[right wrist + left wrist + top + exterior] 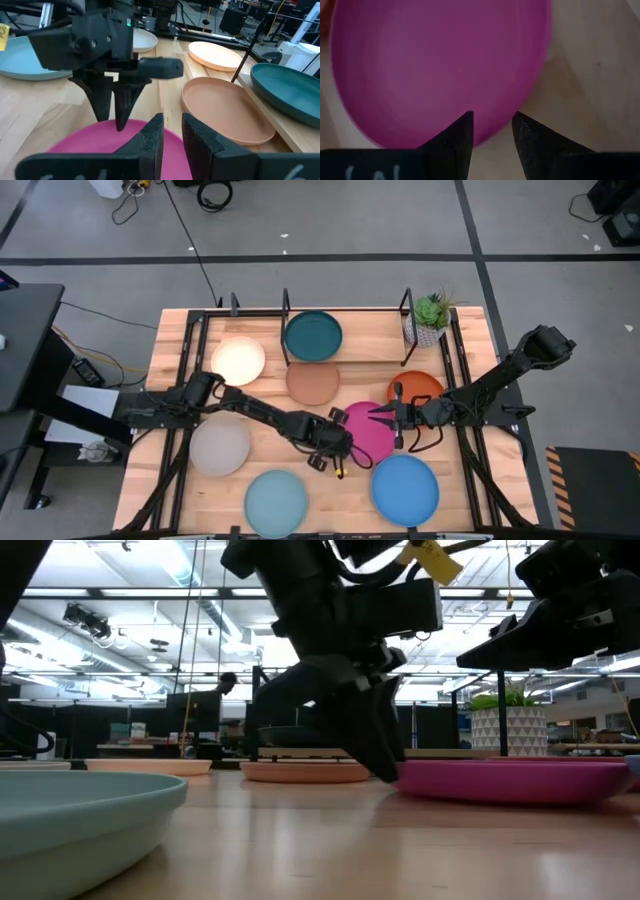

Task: Place and stack plates onto a shelf
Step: Stack the pink plate on top of the dark blue plate on the shelf

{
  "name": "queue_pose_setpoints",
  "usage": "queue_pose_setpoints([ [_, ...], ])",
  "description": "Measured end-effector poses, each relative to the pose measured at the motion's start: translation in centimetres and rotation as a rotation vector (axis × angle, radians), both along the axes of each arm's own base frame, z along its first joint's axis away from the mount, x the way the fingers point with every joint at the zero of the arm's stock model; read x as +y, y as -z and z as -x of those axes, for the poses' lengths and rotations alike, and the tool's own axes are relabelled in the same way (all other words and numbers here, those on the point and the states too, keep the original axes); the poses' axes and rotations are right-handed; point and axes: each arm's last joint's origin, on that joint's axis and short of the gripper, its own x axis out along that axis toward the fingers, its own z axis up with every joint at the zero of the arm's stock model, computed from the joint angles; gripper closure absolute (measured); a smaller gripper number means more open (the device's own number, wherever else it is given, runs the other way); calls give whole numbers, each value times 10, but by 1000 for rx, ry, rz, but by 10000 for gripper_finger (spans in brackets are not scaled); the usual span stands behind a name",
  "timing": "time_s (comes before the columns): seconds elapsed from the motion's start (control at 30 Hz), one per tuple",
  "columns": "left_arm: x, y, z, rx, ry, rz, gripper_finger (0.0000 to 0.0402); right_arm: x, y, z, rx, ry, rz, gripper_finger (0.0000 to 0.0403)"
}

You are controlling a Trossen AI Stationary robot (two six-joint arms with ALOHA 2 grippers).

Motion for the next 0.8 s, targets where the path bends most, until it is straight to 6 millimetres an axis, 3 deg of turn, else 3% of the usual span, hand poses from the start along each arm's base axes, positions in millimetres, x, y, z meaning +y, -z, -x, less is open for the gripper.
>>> queue_pose_setpoints([
  [0.2, -4, 2, -2, 2, 114, 40, 260, 0, -1, 0, -6, 2, -2, 328],
  [0.47, -5, 14, -4, 29, 117, 57, 265, 0, -1, 0, -8, 2, -4, 328],
  [0.57, -8, 13, -3, 26, 117, 54, 294, 0, -1, 0, -7, 2, -4, 328],
  [0.73, -13, 1, -4, 45, 84, 66, 376, 0, 0, 0, -4, 4, -9, 328],
  [0.8, -15, -6, -4, 67, 62, 68, 386, 0, 0, 0, -4, 4, -9, 328],
])
